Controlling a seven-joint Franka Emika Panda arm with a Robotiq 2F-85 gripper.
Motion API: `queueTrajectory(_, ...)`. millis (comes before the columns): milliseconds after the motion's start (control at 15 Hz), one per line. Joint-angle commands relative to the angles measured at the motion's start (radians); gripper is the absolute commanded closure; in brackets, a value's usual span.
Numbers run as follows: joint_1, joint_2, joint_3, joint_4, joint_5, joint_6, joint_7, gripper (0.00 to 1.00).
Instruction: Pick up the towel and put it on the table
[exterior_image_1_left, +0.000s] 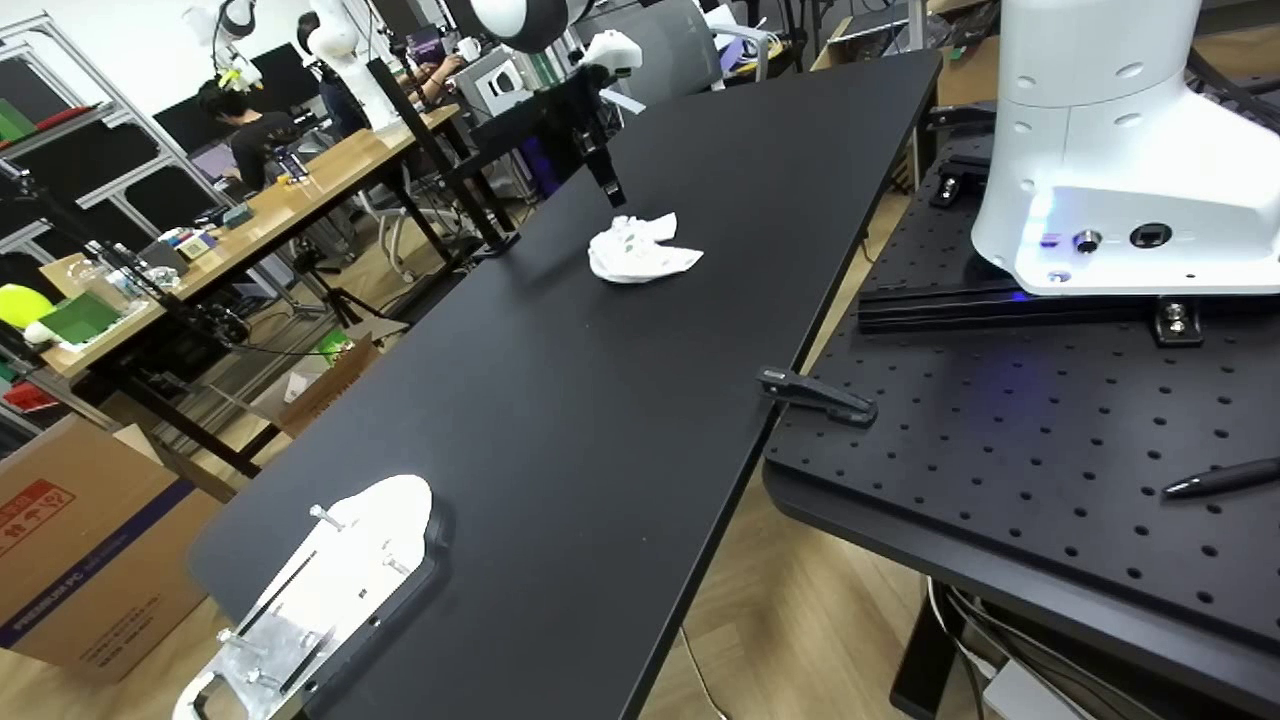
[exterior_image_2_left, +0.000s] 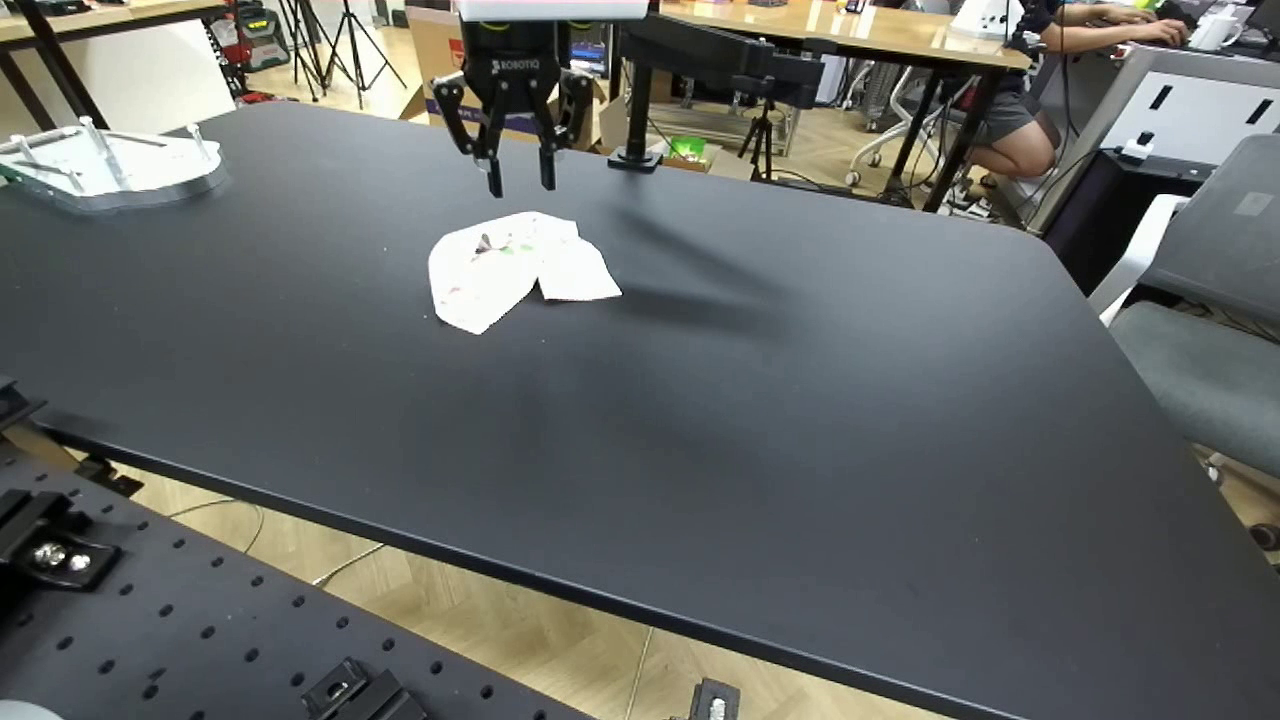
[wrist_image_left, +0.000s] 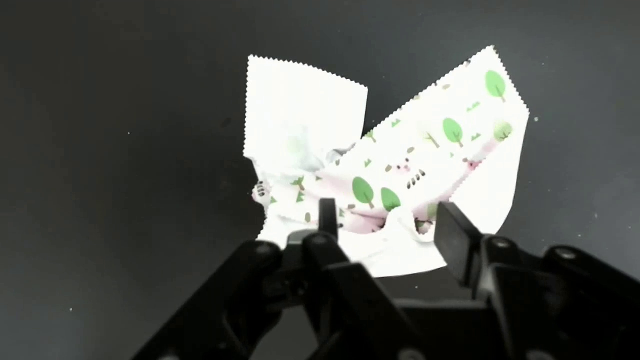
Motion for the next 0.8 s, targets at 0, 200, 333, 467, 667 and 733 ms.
queueTrajectory(0,0.011,-0.058,-0.009,0.023,-0.047,-0.144,0.103,0.16)
queueTrajectory(200,0.012,-0.078,-0.001,0.051,-0.04,-0.292,0.145,0.01)
queueTrajectory(333,0.013,-0.086,0.004,0.068,-0.033,-0.38,0.148,0.0)
queueTrajectory(467,0.003,-0.076,0.007,0.055,-0.021,-0.339,0.105,0.0)
queueTrajectory(667,0.004,-0.078,0.007,0.06,-0.021,-0.355,0.108,0.0)
queueTrajectory(733,0.004,-0.077,0.007,0.06,-0.021,-0.355,0.109,0.0)
